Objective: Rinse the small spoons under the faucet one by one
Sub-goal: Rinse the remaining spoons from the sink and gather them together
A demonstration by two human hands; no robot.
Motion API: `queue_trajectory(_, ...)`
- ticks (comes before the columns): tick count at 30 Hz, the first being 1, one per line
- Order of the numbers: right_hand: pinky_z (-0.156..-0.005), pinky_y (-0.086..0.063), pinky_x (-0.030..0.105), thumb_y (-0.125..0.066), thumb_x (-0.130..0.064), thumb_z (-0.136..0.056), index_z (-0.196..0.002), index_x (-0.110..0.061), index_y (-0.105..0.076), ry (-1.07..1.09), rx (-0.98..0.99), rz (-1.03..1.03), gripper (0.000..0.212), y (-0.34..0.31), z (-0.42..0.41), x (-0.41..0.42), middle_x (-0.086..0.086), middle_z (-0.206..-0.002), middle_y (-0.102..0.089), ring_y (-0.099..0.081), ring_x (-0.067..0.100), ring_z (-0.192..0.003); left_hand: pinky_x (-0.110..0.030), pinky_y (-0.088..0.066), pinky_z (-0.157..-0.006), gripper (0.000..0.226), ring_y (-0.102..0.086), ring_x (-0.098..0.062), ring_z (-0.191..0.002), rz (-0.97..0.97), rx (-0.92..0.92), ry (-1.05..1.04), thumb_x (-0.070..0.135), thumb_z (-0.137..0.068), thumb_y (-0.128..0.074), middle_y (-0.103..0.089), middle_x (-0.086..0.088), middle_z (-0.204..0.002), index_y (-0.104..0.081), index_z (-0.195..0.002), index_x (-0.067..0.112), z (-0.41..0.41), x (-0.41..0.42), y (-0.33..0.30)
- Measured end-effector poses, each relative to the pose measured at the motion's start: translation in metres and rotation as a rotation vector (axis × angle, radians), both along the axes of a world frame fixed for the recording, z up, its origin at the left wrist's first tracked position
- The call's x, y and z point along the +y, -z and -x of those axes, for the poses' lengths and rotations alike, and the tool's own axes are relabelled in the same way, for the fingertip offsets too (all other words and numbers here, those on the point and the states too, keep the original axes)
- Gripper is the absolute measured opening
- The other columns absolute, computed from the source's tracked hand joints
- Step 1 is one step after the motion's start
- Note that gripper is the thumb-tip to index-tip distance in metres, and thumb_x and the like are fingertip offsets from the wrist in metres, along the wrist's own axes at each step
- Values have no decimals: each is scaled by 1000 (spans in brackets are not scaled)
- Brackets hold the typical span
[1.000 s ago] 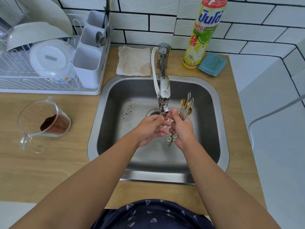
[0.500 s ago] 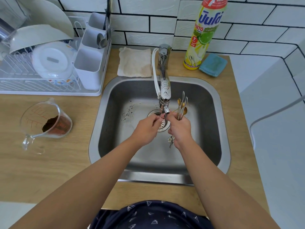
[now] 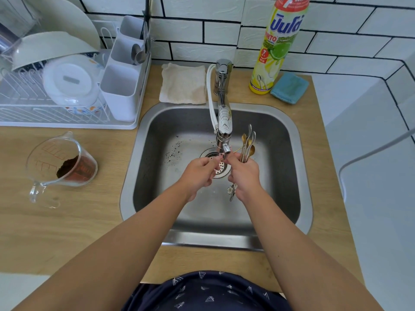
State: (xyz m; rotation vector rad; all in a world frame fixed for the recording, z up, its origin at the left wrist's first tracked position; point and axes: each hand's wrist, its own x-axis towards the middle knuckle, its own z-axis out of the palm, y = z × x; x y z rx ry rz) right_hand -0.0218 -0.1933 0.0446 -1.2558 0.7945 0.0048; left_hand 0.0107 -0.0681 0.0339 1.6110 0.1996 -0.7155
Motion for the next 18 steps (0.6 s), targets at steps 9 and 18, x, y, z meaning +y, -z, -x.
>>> queue_trajectory(9, -39, -38, 18, -73, -31, -95, -84, -17, -68, 0, -14, -42, 19, 2, 0, -11, -9, -65, -75, -48, 0, -37, -18, -38, -47, 24, -55, -14, -49, 53, -31, 120, 30, -105, -48, -75, 2, -79, -65, -98, 14, 6, 2, -1)
queue_trajectory(18, -37, -41, 15, -73, -19, -96, -61, -25, -69, 59, -111, -166, 36, -1, -2, -9, -3, -74, -79, -55, -1, -39, -21, -40, -52, 8, -50, -10, -49, 241, -6, -40, 19, -105, -51, -60, 1, -74, -59, -102, 19, 3, 8, 1)
